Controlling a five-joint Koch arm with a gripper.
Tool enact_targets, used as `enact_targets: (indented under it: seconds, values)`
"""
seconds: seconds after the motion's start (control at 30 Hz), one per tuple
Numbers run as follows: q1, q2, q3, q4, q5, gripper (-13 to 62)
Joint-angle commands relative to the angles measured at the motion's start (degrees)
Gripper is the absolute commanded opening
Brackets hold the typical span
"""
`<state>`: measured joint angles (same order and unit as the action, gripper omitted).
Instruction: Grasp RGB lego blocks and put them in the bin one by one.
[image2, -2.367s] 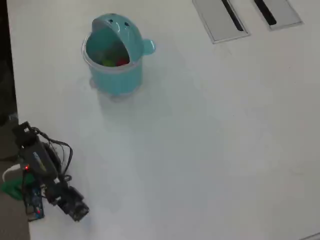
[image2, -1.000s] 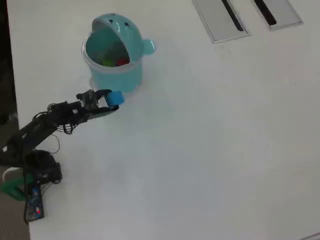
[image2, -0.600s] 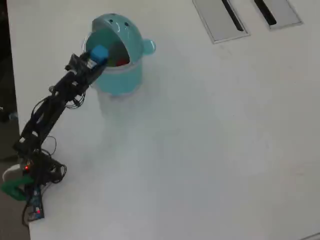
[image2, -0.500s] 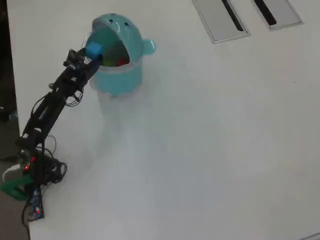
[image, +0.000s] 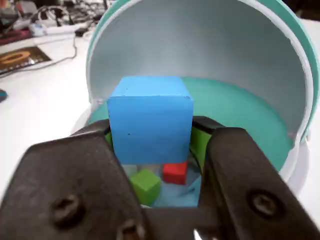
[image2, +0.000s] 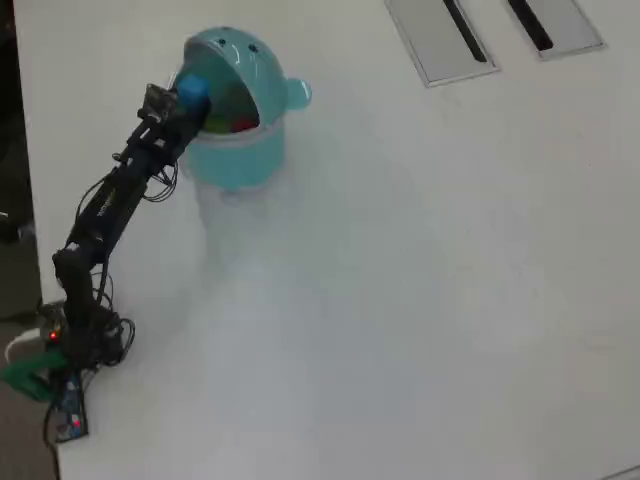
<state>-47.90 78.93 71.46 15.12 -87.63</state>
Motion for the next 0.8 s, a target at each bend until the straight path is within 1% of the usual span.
enact_targets:
  seconds: [0.0,0.03,0.07,0.1,0.13,0.23,0.27,0.37,0.5,0.77]
  values:
    - [0.6,1.0,-3.8,-7.3,-0.9,11.9]
    - [0.7,1.0,-3.4,-7.7,-0.8,14.3]
    - [0.9,1.0,-2.5,-9.1,-0.9,18.3]
    - [1.1,1.0,-2.0,-10.0,-2.3,28.2]
    - [1.2,1.0,-1.8,-10.0,-2.5,31.0]
    - [1.8,1.1,0.0,-11.0,-2.5,31.8]
    - [1.8,1.6,1.2,-12.2,-2.5,33.3]
    - [2.0,4.0,6.6,-18.5,-2.5,33.7]
    - [2.3,6.3,9.9,-20.3,-1.7,31.1]
    - [2.9,12.3,11.5,-18.7,-1.1,30.4]
